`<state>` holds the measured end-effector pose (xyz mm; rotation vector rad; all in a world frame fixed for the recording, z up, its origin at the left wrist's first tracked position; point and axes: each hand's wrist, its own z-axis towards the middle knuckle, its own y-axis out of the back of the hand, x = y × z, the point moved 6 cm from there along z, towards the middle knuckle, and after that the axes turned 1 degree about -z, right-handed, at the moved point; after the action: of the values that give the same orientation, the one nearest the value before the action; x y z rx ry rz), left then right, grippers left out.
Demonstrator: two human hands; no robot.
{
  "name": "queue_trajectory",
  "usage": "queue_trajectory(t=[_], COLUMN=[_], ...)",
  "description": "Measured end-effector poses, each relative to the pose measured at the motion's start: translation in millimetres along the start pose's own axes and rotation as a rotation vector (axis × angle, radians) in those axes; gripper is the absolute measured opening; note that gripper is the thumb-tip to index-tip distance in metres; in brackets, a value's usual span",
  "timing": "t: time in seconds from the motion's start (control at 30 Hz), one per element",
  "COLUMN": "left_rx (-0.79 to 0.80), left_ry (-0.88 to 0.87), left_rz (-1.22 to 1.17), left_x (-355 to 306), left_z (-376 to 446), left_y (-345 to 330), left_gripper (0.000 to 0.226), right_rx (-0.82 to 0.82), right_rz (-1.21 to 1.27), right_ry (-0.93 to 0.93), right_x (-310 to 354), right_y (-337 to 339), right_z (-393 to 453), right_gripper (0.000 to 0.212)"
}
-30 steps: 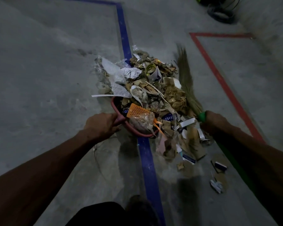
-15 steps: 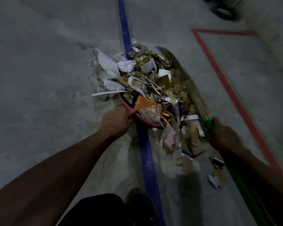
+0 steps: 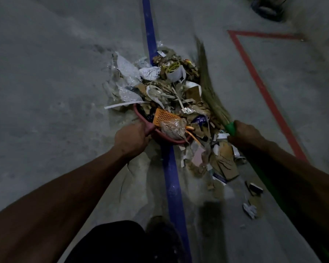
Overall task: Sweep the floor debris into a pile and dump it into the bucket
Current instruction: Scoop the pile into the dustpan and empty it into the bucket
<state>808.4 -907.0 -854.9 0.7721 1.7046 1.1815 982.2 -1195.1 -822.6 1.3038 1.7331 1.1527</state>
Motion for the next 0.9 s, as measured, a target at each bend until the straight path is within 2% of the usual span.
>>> queue_trajectory(t=[0.17,0.4,0.6,0.73,0.9], left_rx=[0.053,0.019,-0.02,0.002,0.017], left_ry=[-0.076,-0.088,-0.061,-0.044,-0.037], left_rz=[-0.045,-0.056,0.033,0.119,0.115], left_x=[-12.6,-13.6,-6.2,1.4,-4.7], left_z=[20.0,21.9,6.7,6.4,18.5], left_y=[-5.5,-9.9,0.4,10.5,15.2], left_gripper=[0.04,0.036,0.032,0.033,0.034], right_rx=[0.021,-0.004,-0.175,-0.144,-0.058], right_rz=[0.021,0.038,0.039,0.056,0.022], right_ry=[0.045,0.074,-0.02,-0.091,-0.024], right_x=[-11.0,-16.4,-33.6,-28.8,-0.4], right_y=[0.0,-7.0,5.9,27.8,29.6], right_z=[-7.5,-13.7,-10.7,21.3,47.0], right_gripper=[0.04,0.033,0.038,0.041,0.041])
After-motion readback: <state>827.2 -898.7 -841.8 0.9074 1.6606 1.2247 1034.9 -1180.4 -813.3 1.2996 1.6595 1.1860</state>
